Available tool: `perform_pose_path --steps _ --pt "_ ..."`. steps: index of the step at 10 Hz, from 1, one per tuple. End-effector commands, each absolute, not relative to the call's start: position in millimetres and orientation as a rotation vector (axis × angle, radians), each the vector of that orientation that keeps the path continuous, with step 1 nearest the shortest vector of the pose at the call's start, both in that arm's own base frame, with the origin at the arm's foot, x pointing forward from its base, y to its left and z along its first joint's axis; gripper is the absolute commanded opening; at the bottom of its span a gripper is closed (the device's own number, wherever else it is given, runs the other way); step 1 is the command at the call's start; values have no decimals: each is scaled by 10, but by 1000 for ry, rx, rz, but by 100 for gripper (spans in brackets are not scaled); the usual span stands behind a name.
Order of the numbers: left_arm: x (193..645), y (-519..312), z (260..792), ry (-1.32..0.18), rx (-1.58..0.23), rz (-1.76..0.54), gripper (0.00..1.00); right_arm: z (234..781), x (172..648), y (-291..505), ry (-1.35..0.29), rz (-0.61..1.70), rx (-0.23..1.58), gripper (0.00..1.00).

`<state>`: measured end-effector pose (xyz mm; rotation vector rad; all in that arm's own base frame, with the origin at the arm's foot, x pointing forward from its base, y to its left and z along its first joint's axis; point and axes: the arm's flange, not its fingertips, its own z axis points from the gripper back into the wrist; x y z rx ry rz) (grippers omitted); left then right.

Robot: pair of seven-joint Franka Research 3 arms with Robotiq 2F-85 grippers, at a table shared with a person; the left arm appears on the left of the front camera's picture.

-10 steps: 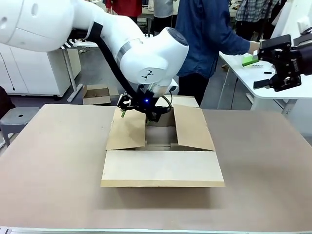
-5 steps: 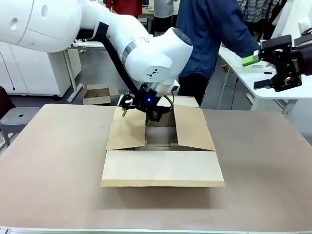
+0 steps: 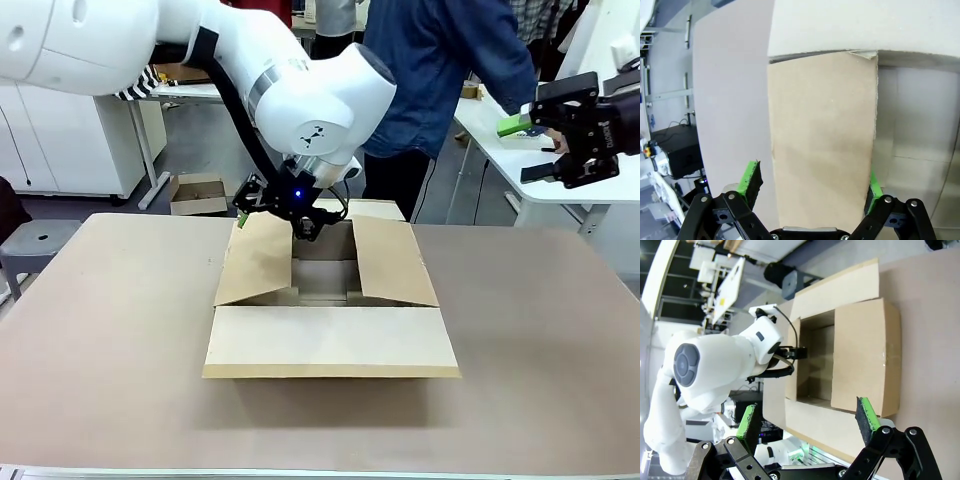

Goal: Pack the gift set into the box.
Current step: Place both hands on the side flaps of the Package Box and spread them outward.

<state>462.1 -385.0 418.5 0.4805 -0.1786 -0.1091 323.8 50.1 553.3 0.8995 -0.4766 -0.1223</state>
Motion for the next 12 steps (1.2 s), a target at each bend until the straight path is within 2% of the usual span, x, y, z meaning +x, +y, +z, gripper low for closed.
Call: perform_pose_path --steps 1,7,12 --pt "4570 -3746 4308 -236 520 -91 100 5535 3270 518 -496 -97 918 100" --pt "4419 -3272 4583 -296 457 -35 100 5535 3270 518 -496 -97 918 100" --pt "4181 -2654 4804 -341 301 26 100 5535 3270 518 -496 -97 918 100"
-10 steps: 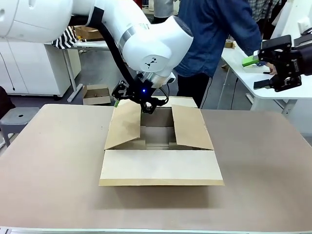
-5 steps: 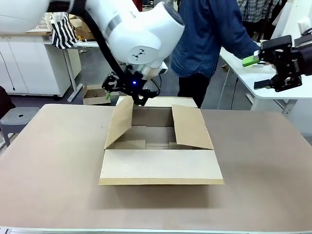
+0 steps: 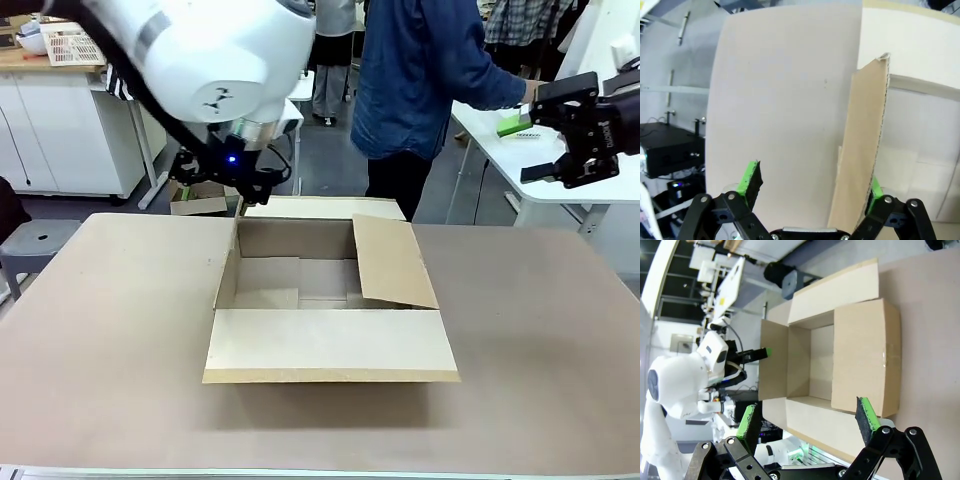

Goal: Pack the gift set into the box.
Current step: Place both hands on the side flaps of the Package Box and spread them outward.

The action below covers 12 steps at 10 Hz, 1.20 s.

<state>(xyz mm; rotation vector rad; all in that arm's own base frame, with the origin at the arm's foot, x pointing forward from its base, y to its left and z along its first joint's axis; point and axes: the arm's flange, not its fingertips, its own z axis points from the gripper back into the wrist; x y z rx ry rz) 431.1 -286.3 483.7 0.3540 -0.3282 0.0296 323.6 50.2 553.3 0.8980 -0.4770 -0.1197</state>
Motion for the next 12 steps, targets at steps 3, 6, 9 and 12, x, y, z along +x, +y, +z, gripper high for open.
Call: perform_pose_path --steps 3,6,9,12 --pt "4142 -2200 4740 -331 145 58 100 5535 3270 518 -496 -97 918 100" --pt "3926 -1726 4797 -382 10 96 100 5535 3270 518 -496 -97 918 100" --pt "4082 -1227 4518 -427 -141 18 100 5535 3270 518 -496 -97 918 100" --pt "4171 -951 4313 -451 -304 -42 100 5535 3270 518 -496 -97 918 100"
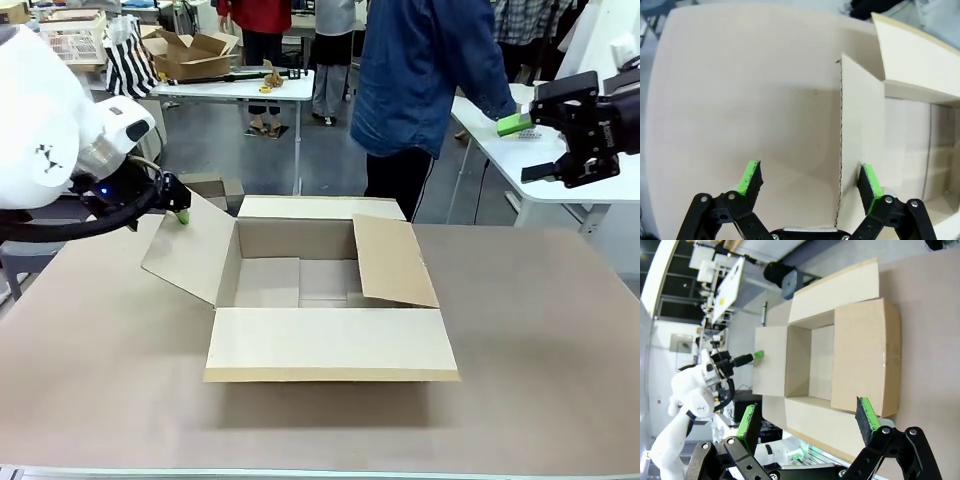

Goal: Pack the gift set into the box.
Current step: Place both hands on the side flaps of the Package Box and spread them outward.

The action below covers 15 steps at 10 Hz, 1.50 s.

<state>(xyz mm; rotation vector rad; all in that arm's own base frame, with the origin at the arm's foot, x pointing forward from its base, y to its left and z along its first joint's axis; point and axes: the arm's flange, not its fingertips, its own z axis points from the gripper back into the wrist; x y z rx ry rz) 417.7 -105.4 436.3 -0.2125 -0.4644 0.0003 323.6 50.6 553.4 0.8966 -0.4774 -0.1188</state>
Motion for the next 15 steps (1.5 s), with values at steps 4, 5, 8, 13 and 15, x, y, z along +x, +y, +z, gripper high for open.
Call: perform_pose_path --steps 4,5,8,13,15 --pt "4177 -1054 4363 -464 -213 0 100 5535 3270 518 -496 -97 918 100" --pt "4177 -1054 4363 -464 -213 0 100 5535 3270 518 -496 -97 918 100" --pt "4177 -1054 4363 -464 -213 0 100 5530 3607 1611 -326 168 898 100" --pt "4177 -1054 4363 -464 -213 0 100 5054 3390 2164 -234 451 414 100" --pt "4177 -1054 4363 -464 -213 0 100 4656 3393 2671 -108 438 484 100"
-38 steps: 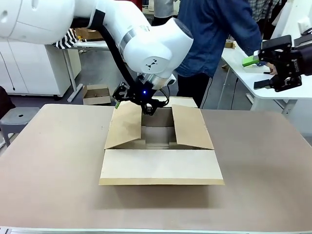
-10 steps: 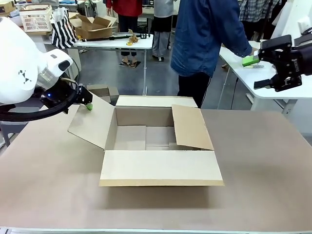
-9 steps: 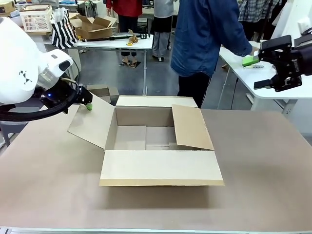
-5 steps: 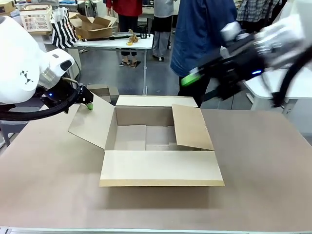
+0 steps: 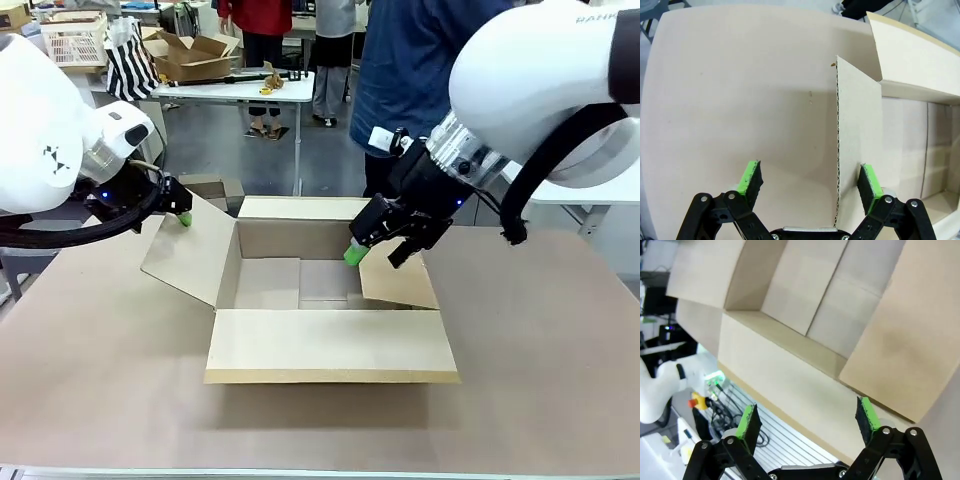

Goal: Pack the gift set into the box.
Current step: Place both hands on the side flaps of the Package Box and spread them outward.

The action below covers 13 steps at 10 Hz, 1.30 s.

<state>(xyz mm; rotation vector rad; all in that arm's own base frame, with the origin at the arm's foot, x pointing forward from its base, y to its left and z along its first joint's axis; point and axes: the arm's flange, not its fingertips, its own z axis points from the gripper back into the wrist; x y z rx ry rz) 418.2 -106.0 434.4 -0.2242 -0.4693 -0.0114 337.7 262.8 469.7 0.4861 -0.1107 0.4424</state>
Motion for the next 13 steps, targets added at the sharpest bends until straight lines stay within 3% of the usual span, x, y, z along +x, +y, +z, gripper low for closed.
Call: perform_pose_path --steps 1,3,6,11,13 --pt "4177 -1054 4363 -464 -213 0 100 4661 3402 2814 23 403 185 100" --pt "4177 -1054 4363 -464 -213 0 100 4670 3646 3397 27 370 -98 100" --pt "4177 -1054 4363 -464 -213 0 100 4444 3879 3774 -32 256 -210 100" --pt "4177 -1054 4363 -464 -213 0 100 3781 4236 3680 -273 -17 -339 100" --pt "4177 -1054 4363 -464 -213 0 100 3709 4272 3597 -273 -39 -422 100"
